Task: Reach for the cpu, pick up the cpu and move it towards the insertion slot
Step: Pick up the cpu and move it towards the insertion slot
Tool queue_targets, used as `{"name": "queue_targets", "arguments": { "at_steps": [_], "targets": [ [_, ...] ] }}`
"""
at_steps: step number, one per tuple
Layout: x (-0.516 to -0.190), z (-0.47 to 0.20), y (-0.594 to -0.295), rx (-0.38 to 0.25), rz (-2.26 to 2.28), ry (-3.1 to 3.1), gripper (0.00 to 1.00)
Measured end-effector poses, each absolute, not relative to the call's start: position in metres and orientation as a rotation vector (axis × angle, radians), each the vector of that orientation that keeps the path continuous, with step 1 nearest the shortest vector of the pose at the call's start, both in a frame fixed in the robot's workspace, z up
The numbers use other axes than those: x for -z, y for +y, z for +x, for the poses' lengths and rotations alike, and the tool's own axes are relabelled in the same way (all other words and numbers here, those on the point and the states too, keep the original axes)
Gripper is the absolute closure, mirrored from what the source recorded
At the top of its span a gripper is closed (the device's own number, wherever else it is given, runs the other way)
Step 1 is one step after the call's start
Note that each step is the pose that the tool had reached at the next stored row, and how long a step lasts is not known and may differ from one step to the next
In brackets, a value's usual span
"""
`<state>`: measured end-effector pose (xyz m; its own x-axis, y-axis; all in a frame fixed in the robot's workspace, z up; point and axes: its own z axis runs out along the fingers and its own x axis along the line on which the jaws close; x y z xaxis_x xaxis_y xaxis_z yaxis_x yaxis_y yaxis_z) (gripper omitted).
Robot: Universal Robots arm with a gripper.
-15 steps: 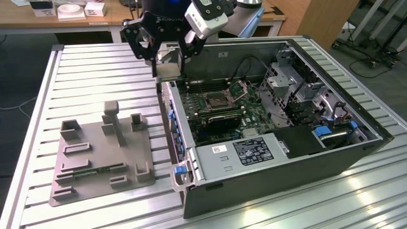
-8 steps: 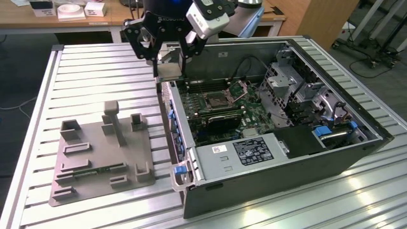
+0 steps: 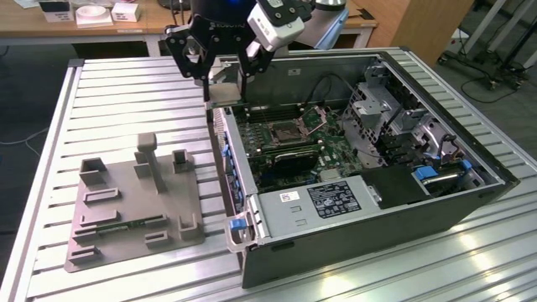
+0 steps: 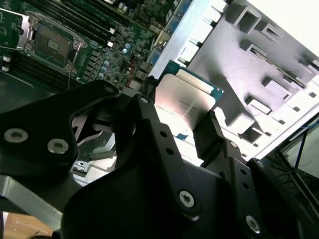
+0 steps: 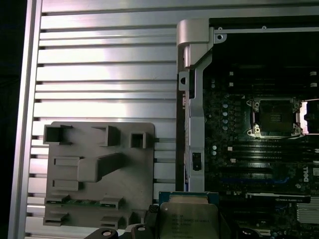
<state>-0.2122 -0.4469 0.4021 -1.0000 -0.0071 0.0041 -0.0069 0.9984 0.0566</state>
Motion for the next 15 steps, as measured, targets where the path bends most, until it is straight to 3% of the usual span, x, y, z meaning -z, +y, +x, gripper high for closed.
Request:
{"name": "queue_targets", "arguments": {
  "at_steps": [15],
  "targets": [
    [-0.4021,-0.2085,-0.4469,0.094,0.011,-3.136,0.46]
  ]
}}
